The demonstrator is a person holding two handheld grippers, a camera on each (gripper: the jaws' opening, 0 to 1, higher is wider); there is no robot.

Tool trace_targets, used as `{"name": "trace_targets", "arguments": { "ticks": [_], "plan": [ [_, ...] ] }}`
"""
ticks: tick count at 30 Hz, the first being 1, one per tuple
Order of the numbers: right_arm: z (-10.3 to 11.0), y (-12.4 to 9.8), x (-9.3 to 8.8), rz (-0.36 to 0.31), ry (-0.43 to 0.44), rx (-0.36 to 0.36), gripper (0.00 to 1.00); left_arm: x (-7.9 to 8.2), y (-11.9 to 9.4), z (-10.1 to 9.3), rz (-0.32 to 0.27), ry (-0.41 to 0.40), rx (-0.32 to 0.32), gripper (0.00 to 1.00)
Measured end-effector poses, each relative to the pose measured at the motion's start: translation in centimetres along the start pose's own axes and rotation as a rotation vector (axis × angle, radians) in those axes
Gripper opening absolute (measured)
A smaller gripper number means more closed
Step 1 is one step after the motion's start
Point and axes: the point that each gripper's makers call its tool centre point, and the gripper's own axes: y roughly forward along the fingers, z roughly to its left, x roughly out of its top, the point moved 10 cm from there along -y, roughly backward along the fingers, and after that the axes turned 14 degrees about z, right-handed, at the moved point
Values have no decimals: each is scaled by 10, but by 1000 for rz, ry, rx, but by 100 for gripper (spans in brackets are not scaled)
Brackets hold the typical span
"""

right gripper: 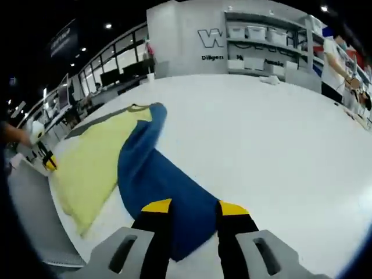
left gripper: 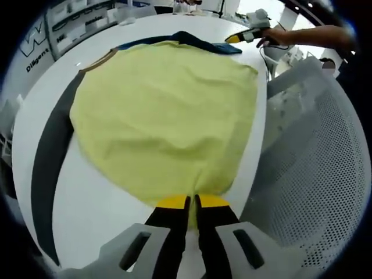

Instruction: Fold the garment on the visible template until the final outline fits inside the template.

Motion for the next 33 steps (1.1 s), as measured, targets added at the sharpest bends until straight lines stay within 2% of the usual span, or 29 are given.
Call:
{"name": "trace_targets", "arguments": {
  "ticks": [3,5,7,8,10,11,12,13,14,17,19,21,23,27,29,33],
  "plan": [
    [-1,3,0,20,-3,-14,32,0,0,-1,-2,-2,4,13],
    [-1,5,2,45,-37,-50,34,0,0,0,-4,-3,5,13],
    [0,10,3,56,-41,-40,34,-1,0,0,-5,-12,3,13],
    [1,10,6,57,-101,-65,32,-1,0,0,-5,-11,2,13],
    [3,10,7,83,-129,-94,17,0,0,0,-3,-12,2,13],
    [9,9,7,110,-160,-55,7,0,0,0,-2,-13,1,13],
    [12,9,7,114,-201,-50,0,0,0,0,-1,-12,0,13],
    [16,10,11,113,-297,-99,0,0,0,0,-1,-11,-1,13],
    [19,11,11,128,-310,-101,0,0,0,1,-1,-13,-2,13],
    [7,14,18,152,-283,-84,0,-1,0,1,-12,-30,-10,13],
    [4,10,20,190,-315,-123,0,-1,0,2,-18,-38,-12,13],
    [2,7,24,177,-310,-124,0,-2,1,1,-22,-41,-13,13],
    [-4,2,32,173,-260,-133,0,-2,1,1,-26,-47,-14,13],
    [-21,-12,55,147,-245,-181,0,-1,0,1,-26,-47,-11,13],
    [-30,-21,66,99,-217,-220,0,-1,0,0,-24,-46,-9,13],
    [-43,-32,85,72,-200,-253,0,-1,0,0,-22,-41,-5,13]
  ]
}}
